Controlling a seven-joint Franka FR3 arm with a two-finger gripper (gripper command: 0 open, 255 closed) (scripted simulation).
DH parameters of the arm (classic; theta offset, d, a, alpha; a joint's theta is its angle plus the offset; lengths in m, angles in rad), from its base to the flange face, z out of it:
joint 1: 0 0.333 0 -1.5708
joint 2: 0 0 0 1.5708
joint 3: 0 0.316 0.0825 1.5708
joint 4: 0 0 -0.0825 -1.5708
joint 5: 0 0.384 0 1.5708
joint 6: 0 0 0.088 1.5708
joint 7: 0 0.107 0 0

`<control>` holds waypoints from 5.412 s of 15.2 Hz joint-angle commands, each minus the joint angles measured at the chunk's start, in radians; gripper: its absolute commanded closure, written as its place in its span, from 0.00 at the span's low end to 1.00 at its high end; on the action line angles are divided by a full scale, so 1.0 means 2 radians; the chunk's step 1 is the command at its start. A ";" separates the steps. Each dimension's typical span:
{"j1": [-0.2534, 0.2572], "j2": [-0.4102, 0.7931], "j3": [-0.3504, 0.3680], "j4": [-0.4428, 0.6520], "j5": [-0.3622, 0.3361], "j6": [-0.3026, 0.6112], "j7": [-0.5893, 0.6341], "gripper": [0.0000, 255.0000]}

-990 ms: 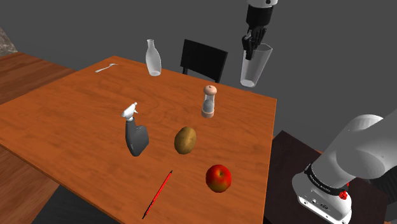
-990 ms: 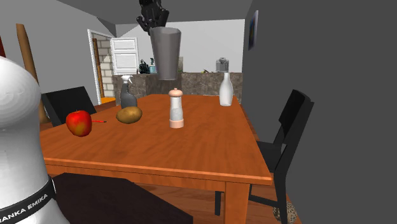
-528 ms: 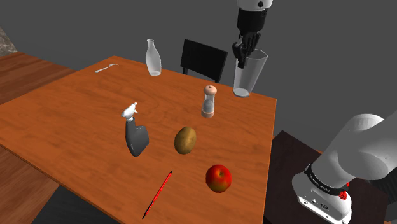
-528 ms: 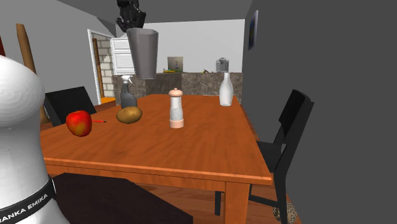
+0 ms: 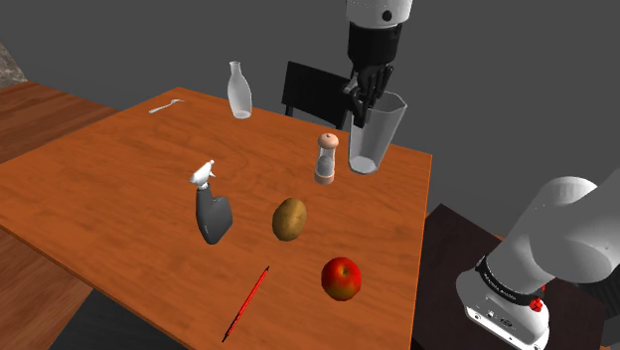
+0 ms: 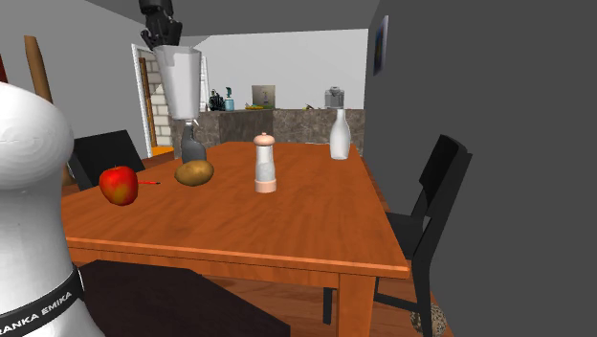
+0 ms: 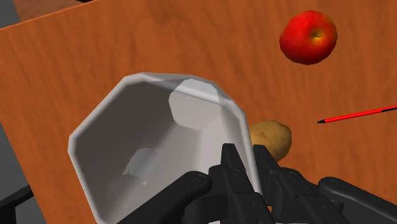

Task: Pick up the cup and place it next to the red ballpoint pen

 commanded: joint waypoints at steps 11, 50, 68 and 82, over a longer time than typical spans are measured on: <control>0.046 0.108 0.122 0.115 -0.012 -0.024 0.177 1.00; 0.205 0.378 0.208 0.240 -0.169 0.037 0.423 1.00; 0.192 0.392 0.200 0.134 -0.183 0.149 0.440 1.00; 0.193 0.397 0.197 0.123 -0.188 0.165 0.444 0.00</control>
